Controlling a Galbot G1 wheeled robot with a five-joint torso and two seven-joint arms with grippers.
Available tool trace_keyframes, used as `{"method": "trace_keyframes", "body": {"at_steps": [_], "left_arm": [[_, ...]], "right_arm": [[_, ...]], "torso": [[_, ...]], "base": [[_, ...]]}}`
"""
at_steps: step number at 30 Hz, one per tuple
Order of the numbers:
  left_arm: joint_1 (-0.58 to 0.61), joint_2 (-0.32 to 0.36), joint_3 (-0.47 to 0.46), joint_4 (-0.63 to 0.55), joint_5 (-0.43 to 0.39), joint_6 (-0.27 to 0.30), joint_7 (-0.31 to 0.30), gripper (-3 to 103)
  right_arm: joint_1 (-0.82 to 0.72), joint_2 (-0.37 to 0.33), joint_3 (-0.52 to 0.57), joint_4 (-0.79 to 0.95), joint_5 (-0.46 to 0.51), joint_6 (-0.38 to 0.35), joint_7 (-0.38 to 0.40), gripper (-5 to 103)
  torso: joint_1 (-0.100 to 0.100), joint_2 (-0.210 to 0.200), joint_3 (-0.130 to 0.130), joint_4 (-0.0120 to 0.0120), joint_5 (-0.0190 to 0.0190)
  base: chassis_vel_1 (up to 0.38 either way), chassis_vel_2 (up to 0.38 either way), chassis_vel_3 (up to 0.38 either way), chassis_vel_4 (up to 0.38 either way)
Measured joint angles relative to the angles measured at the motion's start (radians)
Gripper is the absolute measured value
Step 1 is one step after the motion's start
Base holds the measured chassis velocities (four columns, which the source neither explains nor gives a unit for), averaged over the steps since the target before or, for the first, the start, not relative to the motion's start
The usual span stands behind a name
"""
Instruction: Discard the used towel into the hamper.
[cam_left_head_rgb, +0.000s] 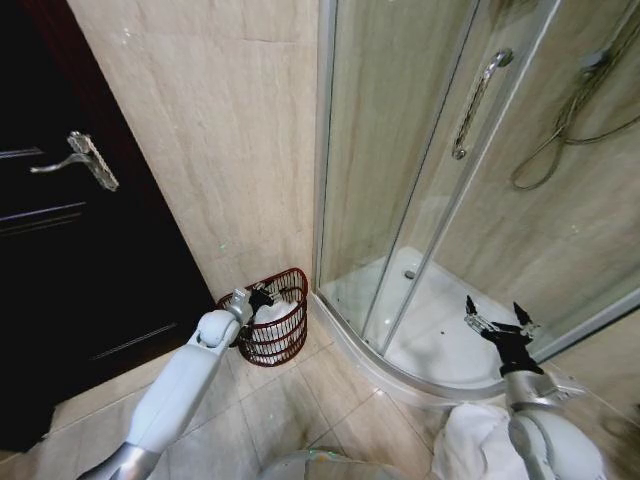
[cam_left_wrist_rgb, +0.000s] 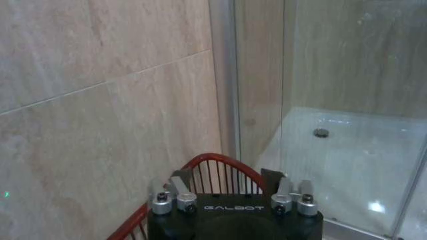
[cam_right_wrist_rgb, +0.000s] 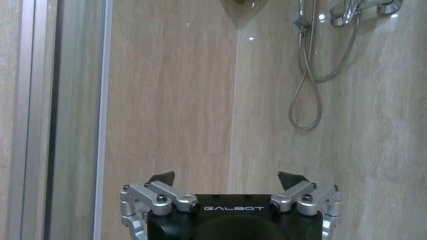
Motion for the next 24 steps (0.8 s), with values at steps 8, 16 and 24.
{"method": "trace_keyframes", "body": {"at_steps": [8,16,24], "left_arm": [[0.036,0.013,-0.028,-0.034,0.004,-0.008,0.000,99],[0.064,0.015,-0.045,-0.067,0.008,-0.029,-0.024,100],[0.133,-0.093,-0.102,-0.136,0.031,-0.193,-0.222,100]], "right_arm": [[-0.008,0.012,-0.004,0.024,-0.007,-0.003,0.000,100],[-0.029,0.029,-0.003,0.047,-0.018,-0.003,0.000,100],[-0.050,0.057,0.002,0.086,-0.022,-0.007,0.002,100]], "torso": [[0.000,0.000,0.000,0.0000,0.0001],[0.000,0.000,0.000,0.0000,0.0002],[0.000,0.000,0.000,-0.0002,0.0000]], "base": [[0.000,0.000,0.000,0.000],[0.000,0.000,0.000,0.000],[0.000,0.000,0.000,0.000]]}}
